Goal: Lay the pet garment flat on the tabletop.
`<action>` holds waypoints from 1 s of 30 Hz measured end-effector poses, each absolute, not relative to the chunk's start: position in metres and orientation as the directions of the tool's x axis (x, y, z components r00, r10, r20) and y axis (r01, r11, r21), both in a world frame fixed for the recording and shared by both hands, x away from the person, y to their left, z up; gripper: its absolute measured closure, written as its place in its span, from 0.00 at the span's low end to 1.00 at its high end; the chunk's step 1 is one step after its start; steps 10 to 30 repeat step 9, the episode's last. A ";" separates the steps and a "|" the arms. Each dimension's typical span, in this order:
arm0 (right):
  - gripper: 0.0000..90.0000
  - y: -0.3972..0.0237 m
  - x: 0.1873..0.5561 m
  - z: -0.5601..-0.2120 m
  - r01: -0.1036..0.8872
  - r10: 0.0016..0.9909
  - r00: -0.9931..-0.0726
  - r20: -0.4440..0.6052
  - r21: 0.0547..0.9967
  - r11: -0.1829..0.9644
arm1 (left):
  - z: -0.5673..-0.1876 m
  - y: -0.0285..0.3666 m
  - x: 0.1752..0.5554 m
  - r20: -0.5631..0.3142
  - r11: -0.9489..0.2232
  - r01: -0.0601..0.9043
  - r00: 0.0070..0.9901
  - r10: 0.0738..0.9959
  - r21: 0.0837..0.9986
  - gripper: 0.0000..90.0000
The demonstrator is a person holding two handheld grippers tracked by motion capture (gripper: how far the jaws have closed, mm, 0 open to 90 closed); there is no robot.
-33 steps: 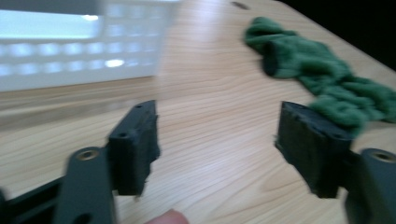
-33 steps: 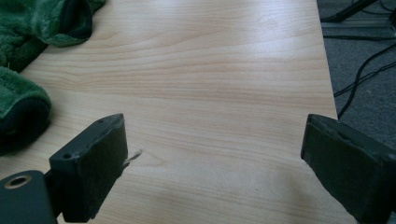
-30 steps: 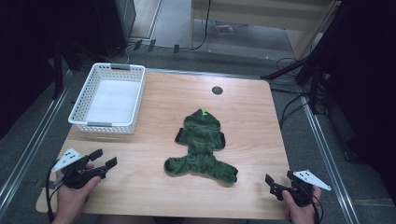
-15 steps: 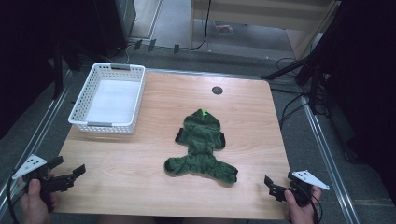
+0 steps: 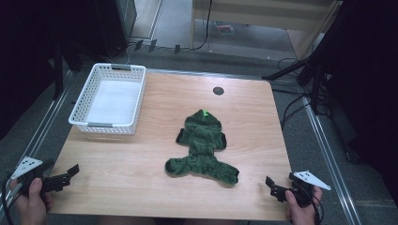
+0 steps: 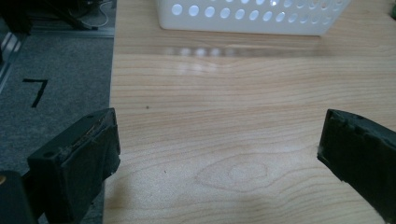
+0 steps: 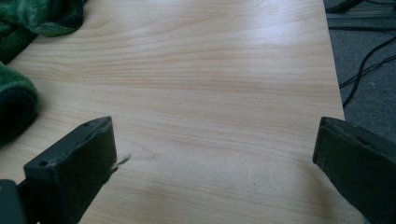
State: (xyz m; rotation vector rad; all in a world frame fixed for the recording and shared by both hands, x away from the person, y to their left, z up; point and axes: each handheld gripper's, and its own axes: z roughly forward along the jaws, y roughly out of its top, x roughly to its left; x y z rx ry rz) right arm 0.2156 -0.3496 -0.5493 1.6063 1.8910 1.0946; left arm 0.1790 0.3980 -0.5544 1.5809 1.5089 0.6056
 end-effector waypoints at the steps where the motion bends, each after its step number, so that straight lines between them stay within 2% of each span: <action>1: 0.00 -0.350 0.216 -0.549 0.621 0.957 -0.239 0.166 0.784 0.019 | -0.555 0.399 0.179 -0.214 0.095 0.554 0.154 0.965 0.827 0.00; 30: 0.00 -0.350 0.217 -0.550 0.626 0.956 -0.241 0.169 0.780 0.020 | -0.555 0.399 0.181 -0.223 0.100 0.563 0.154 0.963 0.820 0.00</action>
